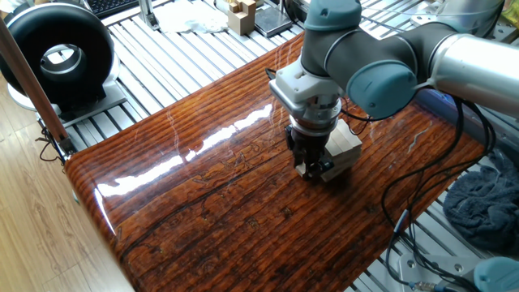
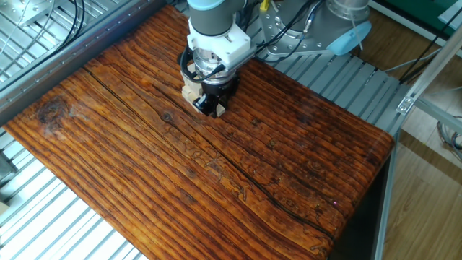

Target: Play Jenga

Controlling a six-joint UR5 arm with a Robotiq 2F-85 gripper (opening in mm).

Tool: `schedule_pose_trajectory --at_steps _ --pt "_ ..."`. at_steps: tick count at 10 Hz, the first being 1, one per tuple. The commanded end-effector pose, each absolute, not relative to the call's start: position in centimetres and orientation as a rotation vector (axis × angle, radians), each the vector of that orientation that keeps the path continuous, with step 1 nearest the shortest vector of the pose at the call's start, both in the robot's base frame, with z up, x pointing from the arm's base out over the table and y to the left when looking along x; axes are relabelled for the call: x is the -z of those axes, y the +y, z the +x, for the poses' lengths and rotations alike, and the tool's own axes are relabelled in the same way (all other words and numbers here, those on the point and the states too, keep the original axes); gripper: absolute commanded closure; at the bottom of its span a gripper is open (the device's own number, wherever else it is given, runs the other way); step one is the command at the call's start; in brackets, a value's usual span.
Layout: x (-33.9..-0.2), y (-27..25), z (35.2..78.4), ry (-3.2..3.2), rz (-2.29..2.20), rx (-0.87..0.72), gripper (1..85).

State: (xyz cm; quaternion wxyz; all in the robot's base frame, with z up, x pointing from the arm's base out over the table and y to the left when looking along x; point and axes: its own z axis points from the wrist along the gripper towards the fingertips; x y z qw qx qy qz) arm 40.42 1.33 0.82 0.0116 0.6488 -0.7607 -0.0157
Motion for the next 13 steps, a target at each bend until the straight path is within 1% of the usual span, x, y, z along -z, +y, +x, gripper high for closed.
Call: schedule_pose_trajectory --at_steps 1,5,9,13 --pt "-0.90 1.39 40.45 -2.382 2.013 0.054 46.0" --pt "-0.93 1.68 40.36 -2.391 2.008 0.070 47.0" --pt "-0.93 1.77 40.36 -2.396 2.006 0.073 54.0" --pt "-0.93 1.86 40.36 -2.400 2.004 0.077 54.7"
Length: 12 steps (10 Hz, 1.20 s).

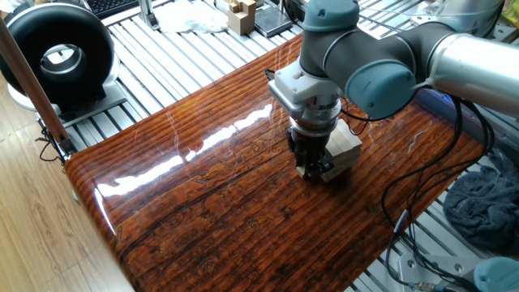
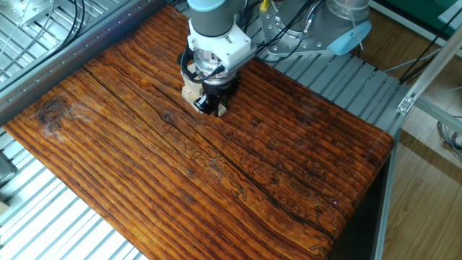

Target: Play Jenga

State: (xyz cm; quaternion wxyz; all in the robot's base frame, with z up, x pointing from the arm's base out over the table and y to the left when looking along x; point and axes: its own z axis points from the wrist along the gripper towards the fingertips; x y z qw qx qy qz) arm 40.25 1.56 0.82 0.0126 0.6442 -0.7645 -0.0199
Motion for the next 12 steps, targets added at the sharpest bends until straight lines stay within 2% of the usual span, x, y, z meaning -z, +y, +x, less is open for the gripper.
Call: schedule_pose_trajectory --at_steps 1,12 --pt "-0.94 1.90 40.36 -2.401 2.004 0.079 54.7" --pt "-0.88 2.45 40.50 -2.406 1.999 0.075 54.7"
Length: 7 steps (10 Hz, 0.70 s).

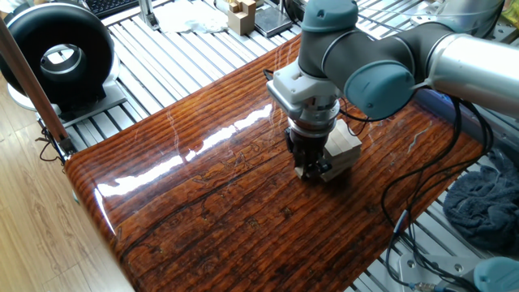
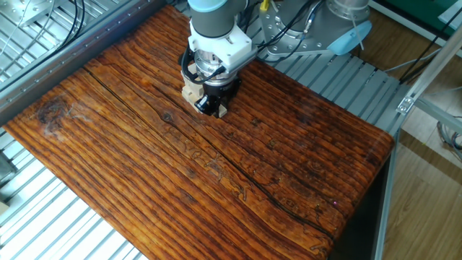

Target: Play Jenga

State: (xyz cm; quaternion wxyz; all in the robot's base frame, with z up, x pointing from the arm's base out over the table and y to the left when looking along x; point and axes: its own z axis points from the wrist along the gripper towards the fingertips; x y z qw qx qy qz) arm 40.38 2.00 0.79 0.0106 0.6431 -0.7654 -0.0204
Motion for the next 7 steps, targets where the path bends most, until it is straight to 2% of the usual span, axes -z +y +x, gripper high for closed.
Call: schedule_pose_trajectory --at_steps 1,7 --pt "-0.88 2.50 40.50 -2.407 1.997 0.075 54.7" --pt "-0.83 2.82 40.56 -2.414 1.990 0.074 54.7"
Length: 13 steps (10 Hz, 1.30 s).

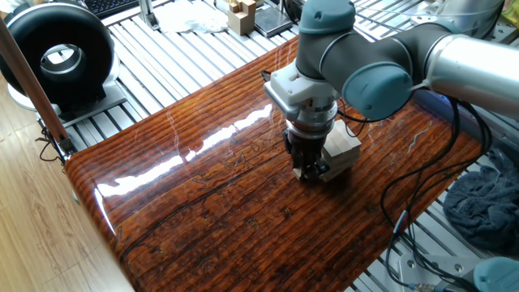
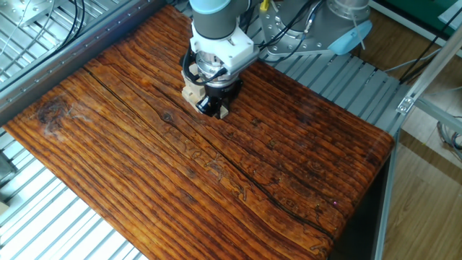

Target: Play Jenga

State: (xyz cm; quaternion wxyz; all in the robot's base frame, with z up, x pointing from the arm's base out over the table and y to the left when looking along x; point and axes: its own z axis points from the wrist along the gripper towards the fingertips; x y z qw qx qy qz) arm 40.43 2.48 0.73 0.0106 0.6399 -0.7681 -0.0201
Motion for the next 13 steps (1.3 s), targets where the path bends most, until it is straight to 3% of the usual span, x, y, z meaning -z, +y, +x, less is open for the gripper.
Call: schedule_pose_trajectory --at_steps 1,13 --pt "-0.86 2.93 40.56 -2.416 1.989 0.076 54.7" --pt "-0.92 3.73 40.64 -2.428 1.983 0.082 54.7"
